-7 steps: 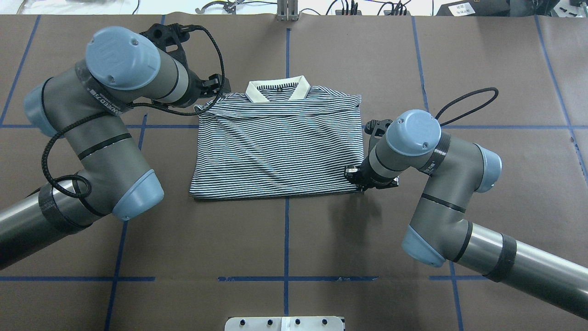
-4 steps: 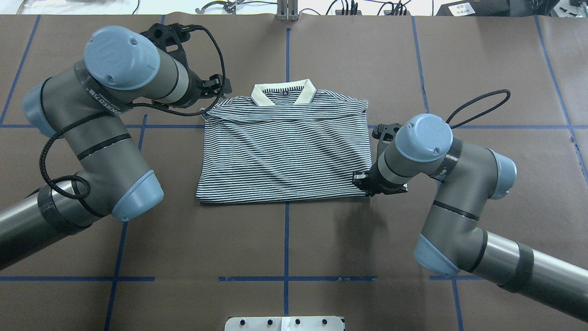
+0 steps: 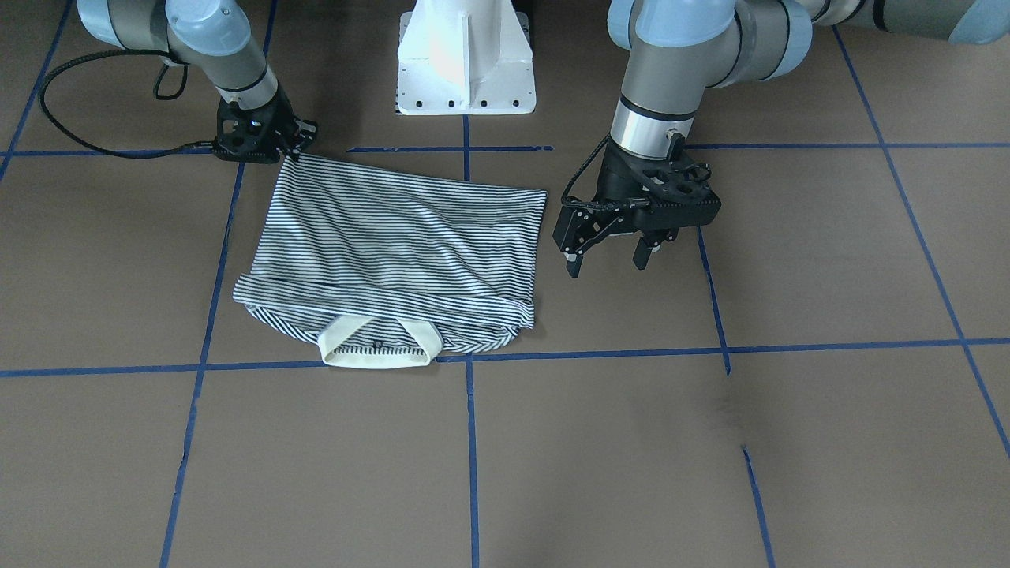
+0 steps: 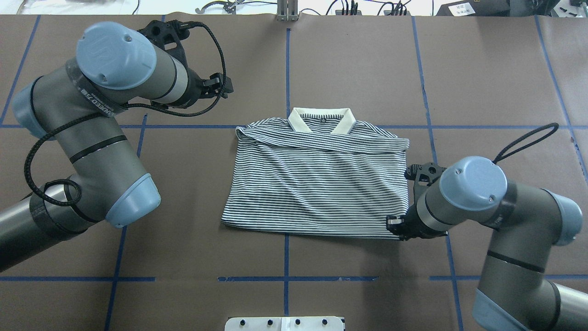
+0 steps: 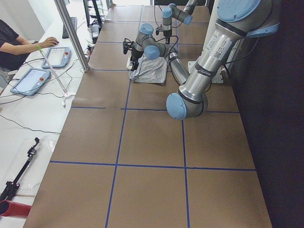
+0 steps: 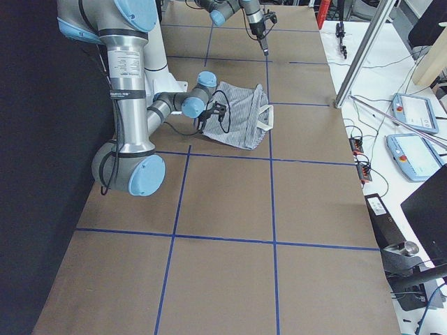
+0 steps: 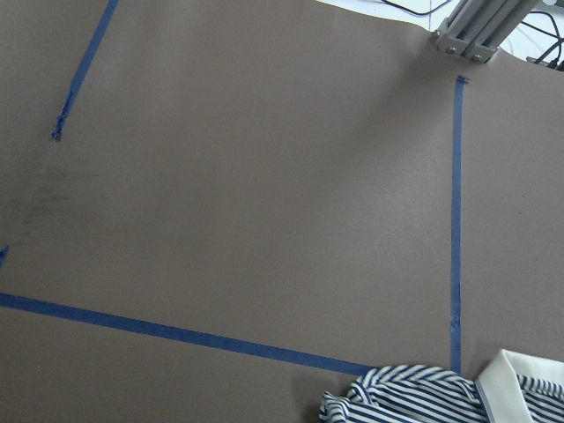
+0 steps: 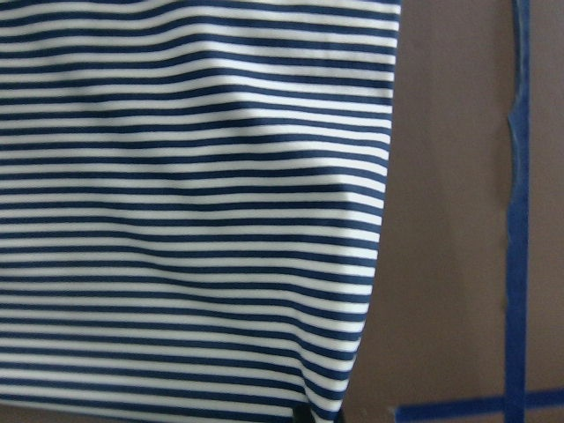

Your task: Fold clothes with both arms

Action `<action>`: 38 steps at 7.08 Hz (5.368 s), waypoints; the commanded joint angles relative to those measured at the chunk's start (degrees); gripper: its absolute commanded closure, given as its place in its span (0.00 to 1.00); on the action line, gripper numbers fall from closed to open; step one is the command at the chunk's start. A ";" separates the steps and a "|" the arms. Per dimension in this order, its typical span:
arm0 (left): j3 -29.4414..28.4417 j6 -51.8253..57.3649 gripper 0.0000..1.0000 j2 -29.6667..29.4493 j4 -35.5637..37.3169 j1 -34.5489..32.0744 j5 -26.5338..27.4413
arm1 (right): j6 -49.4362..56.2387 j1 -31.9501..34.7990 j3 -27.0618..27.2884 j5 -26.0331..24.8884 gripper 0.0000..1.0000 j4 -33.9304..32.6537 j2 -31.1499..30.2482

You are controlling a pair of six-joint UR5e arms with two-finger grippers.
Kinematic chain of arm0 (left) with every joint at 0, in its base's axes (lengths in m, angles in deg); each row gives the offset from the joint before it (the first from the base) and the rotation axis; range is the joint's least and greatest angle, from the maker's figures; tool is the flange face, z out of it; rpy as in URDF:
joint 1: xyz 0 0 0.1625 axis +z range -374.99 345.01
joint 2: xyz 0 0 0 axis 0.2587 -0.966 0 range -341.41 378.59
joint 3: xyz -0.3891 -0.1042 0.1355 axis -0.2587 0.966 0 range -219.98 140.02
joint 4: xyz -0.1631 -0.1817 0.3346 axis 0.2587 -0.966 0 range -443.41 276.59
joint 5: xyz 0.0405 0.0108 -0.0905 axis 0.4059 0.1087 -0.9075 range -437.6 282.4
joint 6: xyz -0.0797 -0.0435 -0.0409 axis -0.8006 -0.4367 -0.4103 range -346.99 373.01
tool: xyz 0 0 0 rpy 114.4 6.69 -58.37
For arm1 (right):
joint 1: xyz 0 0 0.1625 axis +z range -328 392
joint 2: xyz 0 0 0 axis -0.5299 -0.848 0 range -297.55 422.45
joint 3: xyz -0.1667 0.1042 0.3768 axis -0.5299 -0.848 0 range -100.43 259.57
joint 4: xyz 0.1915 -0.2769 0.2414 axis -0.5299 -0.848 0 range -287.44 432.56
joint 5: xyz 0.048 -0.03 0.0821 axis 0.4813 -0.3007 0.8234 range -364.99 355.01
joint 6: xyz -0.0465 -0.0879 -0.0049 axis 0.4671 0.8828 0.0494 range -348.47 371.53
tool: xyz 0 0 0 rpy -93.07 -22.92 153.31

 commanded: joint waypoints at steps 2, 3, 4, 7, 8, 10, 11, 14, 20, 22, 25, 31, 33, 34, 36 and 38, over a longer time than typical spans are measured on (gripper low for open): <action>1.95 -0.33 0.00 0.02 0.46 1.89 -0.02 | -6.32 -5.45 4.45 3.37 0.01 0.18 -3.25; 2.57 -0.41 0.00 0.02 1.59 3.29 -0.28 | -7.20 -4.50 6.39 3.28 0.00 0.27 -3.26; 2.83 -3.11 0.00 0.02 4.30 6.87 -1.15 | -7.21 -0.92 7.19 3.37 0.00 0.62 -2.47; 2.75 -32.43 0.00 3.62 4.94 23.98 3.38 | -5.72 10.07 6.32 3.10 0.00 0.80 5.16; 0.75 -35.63 0.00 3.45 4.94 27.17 4.28 | -5.72 12.45 6.06 3.19 0.00 0.80 6.31; -1.47 -37.84 0.03 3.01 4.86 27.56 5.25 | -4.49 13.27 5.97 2.76 0.00 0.71 6.68; -1.56 -38.03 0.06 2.92 4.77 27.56 5.86 | -4.49 13.27 5.97 2.67 0.00 0.80 6.68; -1.73 -37.94 0.11 2.48 4.42 27.29 7.97 | -4.49 13.27 5.97 2.58 0.00 0.71 6.68; -1.48 -36.89 1.00 2.22 3.98 27.38 7.54 | -4.58 13.27 5.97 2.58 0.00 0.71 6.68; -1.30 -36.19 1.00 2.30 4.33 27.30 7.63 | -4.58 13.27 5.97 2.58 0.00 0.71 6.68; -2.43 -31.37 1.00 2.30 4.42 21.17 7.89 | -4.58 13.27 5.97 2.49 0.00 0.71 7.98; -28.82 -9.87 1.00 -9.60 -11.54 3.59 7.98 | -4.67 13.18 2.65 0.83 0.00 0.71 11.84; -41.42 -2.82 1.00 -15.26 -23.05 0.24 9.46 | -4.66 13.18 -0.09 0.82 0.00 0.71 14.23; -44.77 0.34 1.00 -16.41 -27.18 -0.30 12.26 | -4.66 13.18 -0.01 0.82 0.00 0.71 14.23; -48.57 0.73 1.00 -17.56 -30.99 -0.39 13.94 | -4.66 13.18 -0.10 0.82 0.00 0.71 14.23; -50.25 3.86 0.01 -17.56 -31.09 -1.26 17.46 | -4.66 13.09 -0.10 -0.40 0.00 0.71 14.32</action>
